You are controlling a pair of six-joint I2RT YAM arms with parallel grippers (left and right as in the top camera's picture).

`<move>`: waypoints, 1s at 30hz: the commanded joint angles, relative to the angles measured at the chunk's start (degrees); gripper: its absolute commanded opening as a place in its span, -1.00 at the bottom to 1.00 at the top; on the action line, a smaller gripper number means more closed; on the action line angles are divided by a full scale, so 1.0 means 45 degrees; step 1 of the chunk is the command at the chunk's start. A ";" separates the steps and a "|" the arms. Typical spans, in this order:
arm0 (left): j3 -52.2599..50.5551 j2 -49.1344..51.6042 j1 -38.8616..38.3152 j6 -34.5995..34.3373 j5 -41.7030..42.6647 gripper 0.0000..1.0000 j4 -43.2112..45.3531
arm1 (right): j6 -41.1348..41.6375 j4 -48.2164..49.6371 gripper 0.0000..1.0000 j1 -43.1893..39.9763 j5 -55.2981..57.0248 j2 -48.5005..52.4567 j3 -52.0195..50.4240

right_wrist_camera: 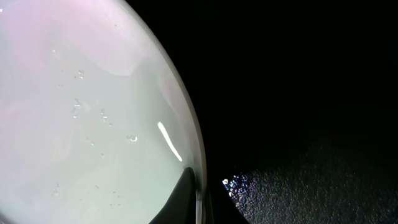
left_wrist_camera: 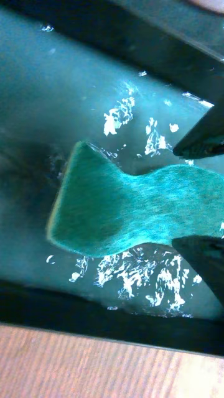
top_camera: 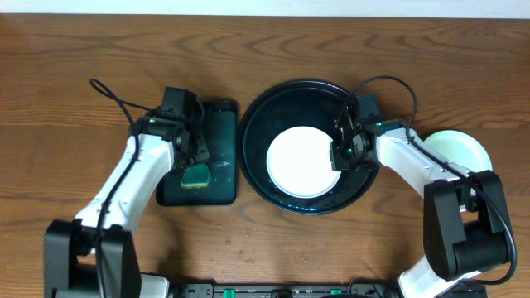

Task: Clean dirty plates on tray and stack at the side
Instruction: 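Return the sponge to the black rectangular tray with left gripper, then lift the white plate with the right gripper over the tray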

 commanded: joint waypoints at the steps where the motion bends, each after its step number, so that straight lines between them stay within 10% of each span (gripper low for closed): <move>1: 0.0369 -0.1282 0.0053 0.0180 0.0670 -0.04 -0.0597 | -0.0107 -0.0126 -0.98 0.0185 -0.0199 0.0306 -0.0393; 15: 0.0782 -0.7893 0.0053 0.0180 0.0661 0.54 -0.0928 | 0.0379 0.0131 -0.98 0.0597 -0.0058 -0.5163 -0.0238; 30: 0.0777 -0.9005 0.0053 0.0180 0.0665 0.62 -0.1069 | -0.0413 0.8820 -0.98 0.6169 0.5508 -0.1919 0.1107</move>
